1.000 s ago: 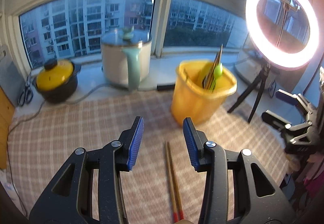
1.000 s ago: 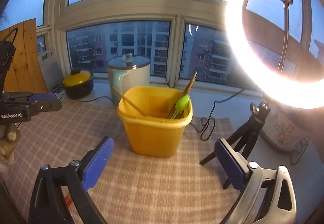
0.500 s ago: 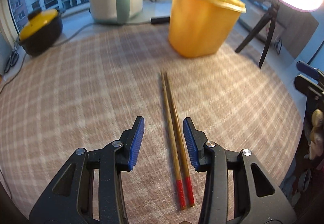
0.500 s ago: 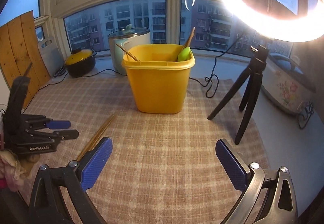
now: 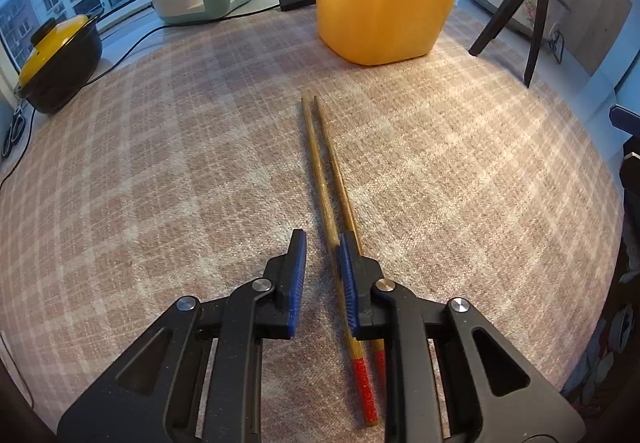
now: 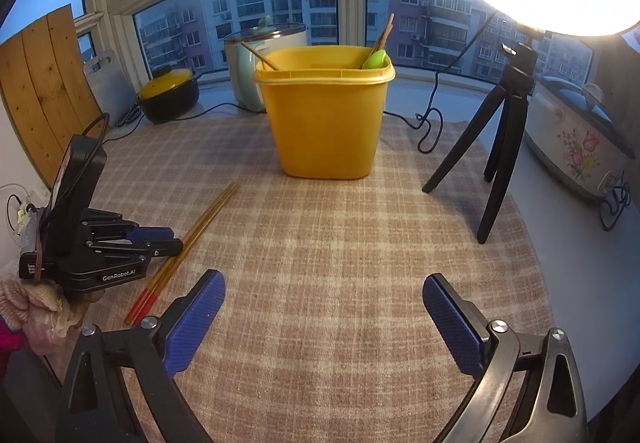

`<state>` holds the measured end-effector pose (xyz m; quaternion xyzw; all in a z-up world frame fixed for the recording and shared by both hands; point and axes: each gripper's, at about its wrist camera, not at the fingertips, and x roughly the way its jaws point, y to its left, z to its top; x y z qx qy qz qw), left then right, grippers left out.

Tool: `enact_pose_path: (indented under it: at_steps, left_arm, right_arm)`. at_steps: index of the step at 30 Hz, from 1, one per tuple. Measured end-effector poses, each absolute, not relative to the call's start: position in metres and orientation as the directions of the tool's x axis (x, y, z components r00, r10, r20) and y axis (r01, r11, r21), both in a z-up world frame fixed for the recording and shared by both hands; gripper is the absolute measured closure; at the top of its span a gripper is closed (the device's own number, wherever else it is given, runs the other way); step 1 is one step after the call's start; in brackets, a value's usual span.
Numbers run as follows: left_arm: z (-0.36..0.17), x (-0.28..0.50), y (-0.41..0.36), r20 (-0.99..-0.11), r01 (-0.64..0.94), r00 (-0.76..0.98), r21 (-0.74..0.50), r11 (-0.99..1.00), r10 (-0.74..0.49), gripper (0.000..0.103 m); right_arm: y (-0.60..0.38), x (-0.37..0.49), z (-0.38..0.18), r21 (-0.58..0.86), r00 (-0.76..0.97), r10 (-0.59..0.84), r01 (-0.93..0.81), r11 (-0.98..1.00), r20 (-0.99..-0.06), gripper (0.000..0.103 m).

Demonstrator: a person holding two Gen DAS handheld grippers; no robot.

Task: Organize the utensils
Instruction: 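Grasp one red-tipped chopstick with the left tool while the right tool grasps the other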

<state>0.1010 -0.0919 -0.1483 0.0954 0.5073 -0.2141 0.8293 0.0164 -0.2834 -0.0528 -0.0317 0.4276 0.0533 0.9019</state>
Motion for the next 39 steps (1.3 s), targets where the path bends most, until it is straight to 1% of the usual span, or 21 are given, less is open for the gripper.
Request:
enact_pose_path:
  at_steps: [5, 7, 10, 12, 13, 15, 17, 19, 23, 24, 25, 28, 39]
  left_arm:
    - [-0.151, 0.103, -0.093, -0.885, 0.451, 0.388, -0.062, 0.890, -0.258, 0.087]
    - [-0.153, 0.106, -0.095, -0.889, 0.447, 0.384, -0.060, 0.893, -0.252, 0.087]
    - [-0.154, 0.111, -0.097, -0.886, 0.442, 0.390, -0.058, 0.895, -0.250, 0.087]
    - [-0.155, 0.116, -0.096, -0.884, 0.430, 0.389, -0.073, 0.900, -0.258, 0.091]
    - [-0.155, 0.117, -0.093, -0.884, 0.418, 0.388, -0.085, 0.904, -0.262, 0.095]
    - [-0.156, 0.121, -0.087, -0.881, 0.393, 0.376, -0.128, 0.911, -0.286, 0.096]
    - [-0.156, 0.121, -0.083, -0.879, 0.381, 0.378, -0.138, 0.914, -0.290, 0.098]
    - [-0.156, 0.119, -0.080, -0.878, 0.375, 0.383, -0.138, 0.917, -0.289, 0.098]
    - [-0.157, 0.114, -0.068, -0.875, 0.351, 0.388, -0.150, 0.924, -0.289, 0.098]
    - [-0.157, 0.113, -0.064, -0.875, 0.340, 0.390, -0.153, 0.928, -0.287, 0.098]
    - [-0.157, 0.112, -0.061, -0.874, 0.334, 0.391, -0.157, 0.929, -0.288, 0.098]
    - [-0.156, 0.107, -0.049, -0.872, 0.310, 0.394, -0.172, 0.935, -0.290, 0.098]
    - [-0.157, 0.095, -0.012, -0.864, 0.247, 0.408, -0.207, 0.947, -0.295, 0.098]
  right_arm:
    - [-0.285, 0.017, -0.055, 0.022, 0.609, 0.086, -0.113, 0.993, -0.788, 0.008]
    - [-0.283, 0.019, -0.057, 0.038, 0.595, 0.099, -0.114, 0.993, -0.798, 0.013]
    - [-0.279, 0.025, -0.061, 0.069, 0.566, 0.128, -0.124, 0.990, -0.814, 0.017]
    - [-0.275, 0.030, -0.065, 0.097, 0.544, 0.151, -0.125, 0.987, -0.826, 0.018]
    - [-0.273, 0.034, -0.067, 0.110, 0.532, 0.160, -0.124, 0.986, -0.832, 0.021]
    - [-0.270, 0.042, -0.073, 0.150, 0.498, 0.191, -0.122, 0.981, -0.846, 0.025]
    - [-0.265, 0.053, -0.081, 0.195, 0.458, 0.226, -0.114, 0.974, -0.860, 0.029]
    - [-0.260, 0.062, -0.088, 0.229, 0.425, 0.250, -0.100, 0.968, -0.870, 0.038]
    - [-0.244, 0.085, -0.105, 0.305, 0.351, 0.311, -0.075, 0.950, -0.883, 0.049]
    - [-0.238, 0.091, -0.108, 0.311, 0.337, 0.317, -0.072, 0.948, -0.887, 0.053]
    - [-0.231, 0.097, -0.112, 0.309, 0.325, 0.315, -0.070, 0.948, -0.892, 0.058]
    - [-0.211, 0.113, -0.120, 0.304, 0.292, 0.314, -0.078, 0.949, -0.904, 0.063]
    - [-0.167, 0.153, -0.139, 0.217, 0.217, 0.235, -0.103, 0.971, -0.947, 0.072]
